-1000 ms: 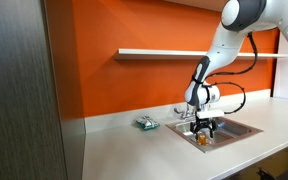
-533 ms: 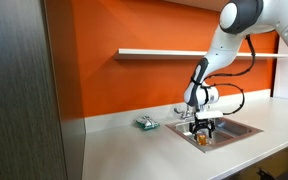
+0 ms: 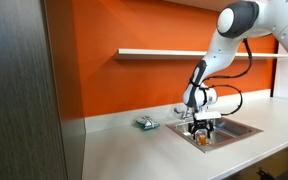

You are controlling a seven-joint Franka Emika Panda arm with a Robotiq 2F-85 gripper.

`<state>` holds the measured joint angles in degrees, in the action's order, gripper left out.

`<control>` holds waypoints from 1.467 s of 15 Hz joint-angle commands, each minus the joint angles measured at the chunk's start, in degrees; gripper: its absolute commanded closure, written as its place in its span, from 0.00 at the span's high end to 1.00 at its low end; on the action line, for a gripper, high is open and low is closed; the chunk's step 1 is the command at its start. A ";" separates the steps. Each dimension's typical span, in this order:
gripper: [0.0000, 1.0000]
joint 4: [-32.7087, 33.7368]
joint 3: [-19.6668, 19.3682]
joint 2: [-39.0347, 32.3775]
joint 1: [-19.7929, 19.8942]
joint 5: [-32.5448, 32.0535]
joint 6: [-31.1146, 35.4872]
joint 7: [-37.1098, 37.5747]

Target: Place the fanta can to the left of the sink

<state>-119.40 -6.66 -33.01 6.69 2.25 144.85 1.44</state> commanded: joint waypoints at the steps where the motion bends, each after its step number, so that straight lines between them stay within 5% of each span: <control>1: 1.00 2.66 0.78 -1.74 1.15 0.70 -0.38 -0.51; 9: 1.00 4.02 0.73 -3.05 1.41 0.61 -0.97 -0.64; 10: 0.75 4.09 0.72 -3.17 1.43 0.59 -1.04 -0.65; 15: 0.40 4.46 0.76 -3.74 1.37 0.56 -1.23 -0.51; 22: 0.38 4.52 1.00 -2.85 1.26 0.81 -2.94 -0.35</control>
<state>-116.18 -6.64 -36.18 7.08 2.25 144.60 1.44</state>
